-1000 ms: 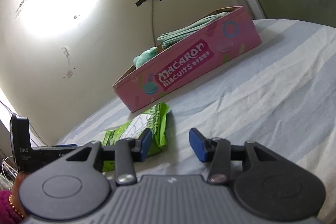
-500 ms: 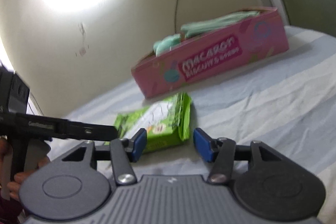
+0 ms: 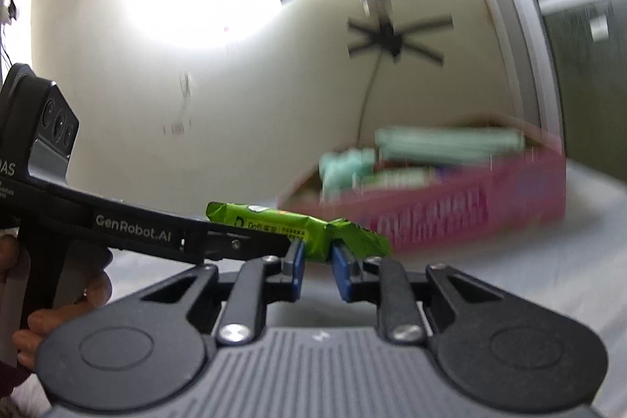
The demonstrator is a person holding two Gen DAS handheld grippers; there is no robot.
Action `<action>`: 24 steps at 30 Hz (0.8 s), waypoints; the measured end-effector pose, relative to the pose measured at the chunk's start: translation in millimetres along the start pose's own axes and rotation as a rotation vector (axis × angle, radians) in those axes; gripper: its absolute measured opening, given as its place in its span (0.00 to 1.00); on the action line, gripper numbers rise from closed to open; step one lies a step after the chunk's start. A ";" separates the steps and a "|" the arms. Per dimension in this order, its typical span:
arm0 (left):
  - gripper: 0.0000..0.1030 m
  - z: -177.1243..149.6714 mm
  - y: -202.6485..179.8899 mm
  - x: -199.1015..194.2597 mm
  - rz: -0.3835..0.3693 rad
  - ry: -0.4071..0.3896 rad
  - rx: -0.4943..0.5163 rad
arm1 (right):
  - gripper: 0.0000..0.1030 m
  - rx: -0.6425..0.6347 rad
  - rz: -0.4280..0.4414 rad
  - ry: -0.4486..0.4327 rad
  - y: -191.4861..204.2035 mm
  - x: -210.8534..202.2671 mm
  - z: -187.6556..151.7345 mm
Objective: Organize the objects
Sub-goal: 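Lower the snack packet into the pink tin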
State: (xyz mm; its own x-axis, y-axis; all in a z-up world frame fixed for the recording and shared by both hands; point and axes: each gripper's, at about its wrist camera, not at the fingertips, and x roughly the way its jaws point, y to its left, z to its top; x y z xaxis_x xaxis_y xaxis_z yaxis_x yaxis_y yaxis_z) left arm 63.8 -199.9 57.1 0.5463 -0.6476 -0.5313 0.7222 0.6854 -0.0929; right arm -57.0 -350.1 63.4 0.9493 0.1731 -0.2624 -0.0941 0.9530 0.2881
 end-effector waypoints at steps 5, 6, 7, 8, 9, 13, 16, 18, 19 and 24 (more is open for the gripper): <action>0.63 42.7 1.5 11.8 0.010 -0.072 0.018 | 0.17 0.003 -0.005 -0.087 -12.0 16.3 41.1; 0.63 52.0 3.3 16.9 0.011 -0.088 0.021 | 0.17 0.000 -0.010 -0.107 -15.7 22.0 49.6; 0.63 59.2 4.6 21.8 0.013 -0.102 0.026 | 0.17 -0.003 -0.015 -0.122 -19.4 27.6 56.8; 0.63 66.4 5.8 28.2 0.019 -0.117 0.032 | 0.17 -0.005 -0.020 -0.134 -23.8 34.2 63.0; 0.66 71.9 7.3 36.4 0.032 -0.126 0.041 | 0.17 -0.008 -0.026 -0.144 -29.4 43.3 68.9; 0.85 75.8 23.6 89.3 0.162 -0.026 0.027 | 0.25 -0.009 -0.162 -0.061 -53.9 92.1 70.5; 0.84 64.2 34.0 113.9 0.189 0.088 -0.024 | 0.27 0.054 -0.157 -0.022 -67.5 102.7 61.4; 0.85 55.2 34.8 117.2 0.210 0.107 -0.021 | 0.35 0.053 -0.153 -0.041 -66.6 96.8 54.5; 0.84 52.7 34.1 118.1 0.217 0.114 -0.017 | 0.36 0.044 -0.161 -0.048 -64.7 95.0 52.3; 0.85 47.3 16.9 96.9 0.239 0.095 0.021 | 0.37 0.051 -0.161 -0.064 -53.7 80.6 47.4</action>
State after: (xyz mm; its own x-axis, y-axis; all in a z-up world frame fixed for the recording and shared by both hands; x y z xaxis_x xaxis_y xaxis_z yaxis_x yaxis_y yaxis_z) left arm 149.0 -266.8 43.9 0.6609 -0.4327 -0.6131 0.5866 0.8075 0.0624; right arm 38.8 -399.1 70.4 0.9683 0.0016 -0.2499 0.0743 0.9529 0.2939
